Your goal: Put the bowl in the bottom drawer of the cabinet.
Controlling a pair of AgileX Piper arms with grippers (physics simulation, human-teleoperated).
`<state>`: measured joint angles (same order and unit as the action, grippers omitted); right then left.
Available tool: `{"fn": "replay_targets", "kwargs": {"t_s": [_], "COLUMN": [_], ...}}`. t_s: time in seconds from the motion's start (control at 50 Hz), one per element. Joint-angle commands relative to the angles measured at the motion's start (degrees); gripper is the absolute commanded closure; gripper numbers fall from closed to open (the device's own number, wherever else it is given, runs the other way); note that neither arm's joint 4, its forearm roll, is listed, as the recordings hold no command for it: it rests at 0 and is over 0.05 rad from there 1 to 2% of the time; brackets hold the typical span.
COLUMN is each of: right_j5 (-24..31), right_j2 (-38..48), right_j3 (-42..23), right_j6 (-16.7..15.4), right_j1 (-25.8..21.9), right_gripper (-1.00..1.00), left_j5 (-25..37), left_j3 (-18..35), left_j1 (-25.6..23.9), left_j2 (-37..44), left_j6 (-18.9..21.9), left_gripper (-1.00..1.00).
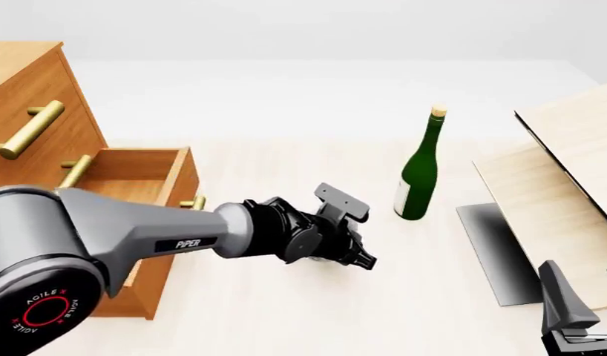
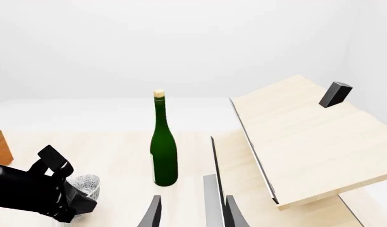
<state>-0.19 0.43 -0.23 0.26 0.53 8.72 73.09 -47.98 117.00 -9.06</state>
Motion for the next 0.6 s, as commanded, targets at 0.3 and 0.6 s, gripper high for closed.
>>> {"fn": "replay_targets", "kwargs": {"t_s": [0.3, 0.6], "right_j5": [0.0, 0.0], "right_j2": [0.0, 0.0], "right_j3": [0.0, 0.0], "right_j6": [0.0, 0.0], "right_j1": [0.0, 0.0], "right_gripper": [-1.0, -1.0], "left_j5": [0.6, 0.7], "left_j3": [-3.7, -5.5], "left_j1": [4.6, 5.0], "left_j2": [-9.2, -14.3], "left_j6": [3.5, 3.3], "left_gripper": [1.0, 1.0]}}
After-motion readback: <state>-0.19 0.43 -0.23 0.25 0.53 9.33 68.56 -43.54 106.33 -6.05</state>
